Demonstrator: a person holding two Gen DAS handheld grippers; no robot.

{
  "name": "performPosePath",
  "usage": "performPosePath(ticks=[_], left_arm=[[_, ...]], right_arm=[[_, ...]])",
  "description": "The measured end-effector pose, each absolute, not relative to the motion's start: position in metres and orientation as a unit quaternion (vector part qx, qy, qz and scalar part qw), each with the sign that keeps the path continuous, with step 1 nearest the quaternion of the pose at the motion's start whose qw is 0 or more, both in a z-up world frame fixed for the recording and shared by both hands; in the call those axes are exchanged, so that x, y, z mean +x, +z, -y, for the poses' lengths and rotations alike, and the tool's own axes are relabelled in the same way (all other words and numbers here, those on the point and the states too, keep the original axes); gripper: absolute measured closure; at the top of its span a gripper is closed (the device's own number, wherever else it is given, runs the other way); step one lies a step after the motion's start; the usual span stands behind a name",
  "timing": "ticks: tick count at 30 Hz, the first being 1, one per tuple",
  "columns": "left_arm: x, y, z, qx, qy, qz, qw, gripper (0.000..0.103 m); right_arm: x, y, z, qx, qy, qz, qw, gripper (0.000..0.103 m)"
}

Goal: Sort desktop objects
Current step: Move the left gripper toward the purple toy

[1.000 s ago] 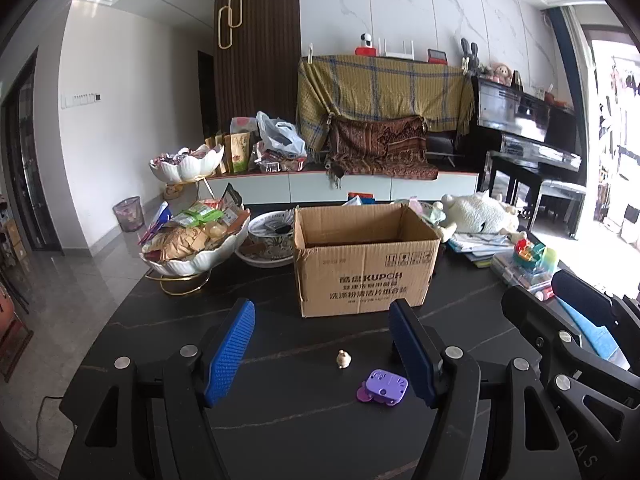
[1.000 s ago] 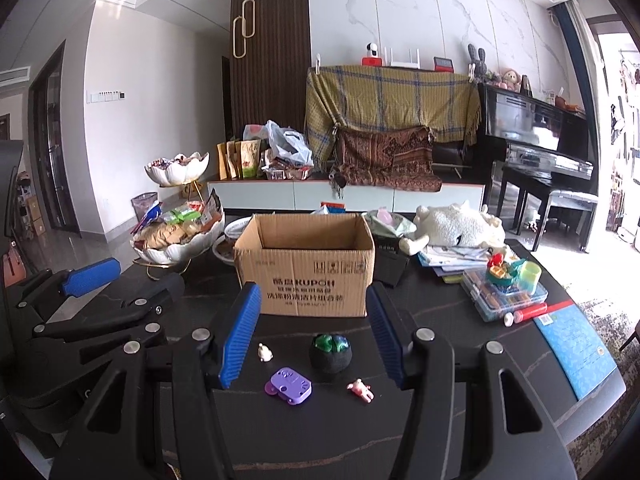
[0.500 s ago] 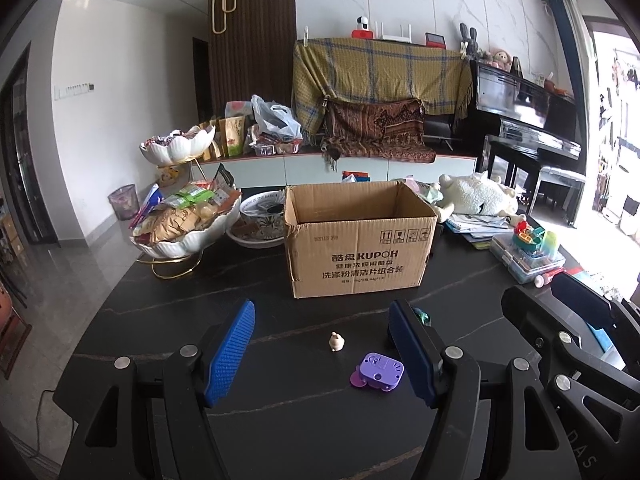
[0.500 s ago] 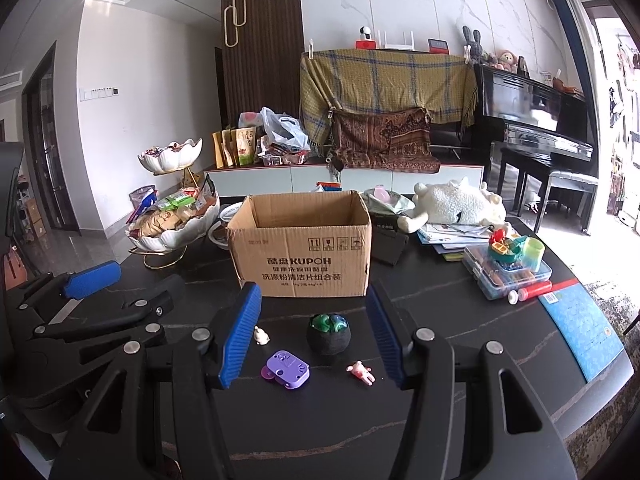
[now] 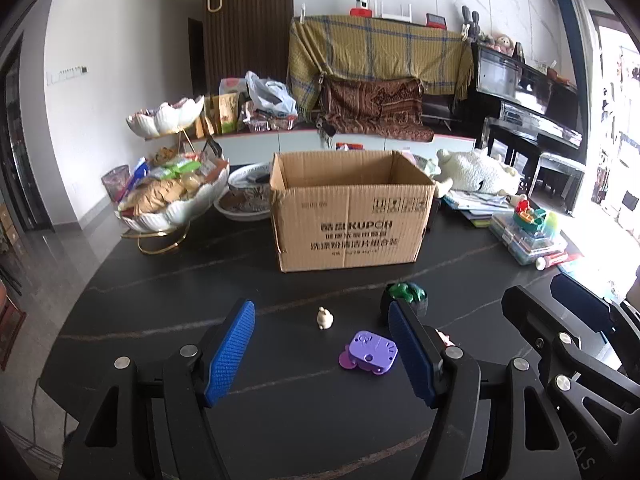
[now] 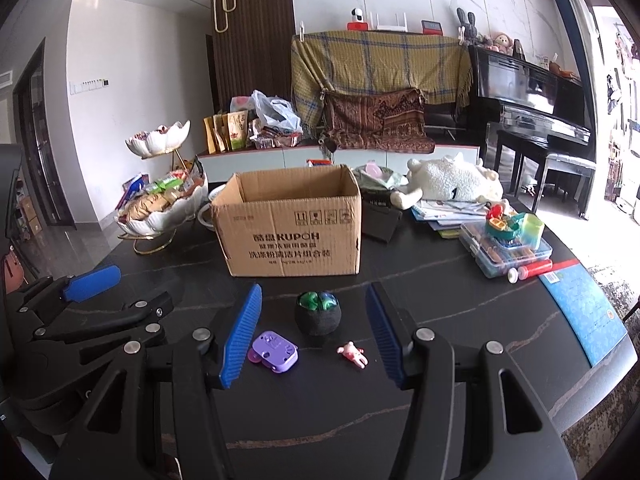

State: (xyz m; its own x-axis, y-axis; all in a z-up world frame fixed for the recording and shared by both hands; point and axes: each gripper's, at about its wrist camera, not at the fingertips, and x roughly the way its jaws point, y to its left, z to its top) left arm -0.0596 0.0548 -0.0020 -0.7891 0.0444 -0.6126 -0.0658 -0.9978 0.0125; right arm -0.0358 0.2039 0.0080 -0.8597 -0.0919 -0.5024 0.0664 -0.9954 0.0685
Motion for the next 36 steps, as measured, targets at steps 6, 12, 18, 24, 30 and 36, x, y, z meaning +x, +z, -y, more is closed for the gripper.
performPosePath(ticks=[6,12,18,24,30,36], left_arm=[[-0.067,-0.020,-0.060,-0.342,0.939,-0.022,0.030,0.037],[-0.072,-0.035,-0.065,-0.358,0.933,-0.030,0.033,0.037],[-0.073,-0.039,-0.067,-0.362,0.931,-0.033,0.031,0.037],[-0.073,-0.041,-0.069,-0.360,0.932,-0.033,0.026,0.037],[-0.075,-0.050,-0.073,-0.370,0.928,-0.033,0.031,0.037],[-0.080,-0.063,-0.076,-0.385,0.921,-0.041,0.031,0.037]], right_arm=[[-0.043,-0.008,-0.208,0.285,-0.957,0.026,0.036,0.051],[-0.049,-0.026,-0.212,0.306,-0.951,0.031,0.035,0.051],[-0.051,-0.034,-0.212,0.314,-0.948,0.030,0.034,0.051],[-0.051,-0.036,-0.212,0.315,-0.948,0.031,0.033,0.051],[-0.053,-0.041,-0.214,0.321,-0.946,0.029,0.031,0.051],[-0.056,-0.052,-0.217,0.335,-0.941,0.029,0.033,0.051]])
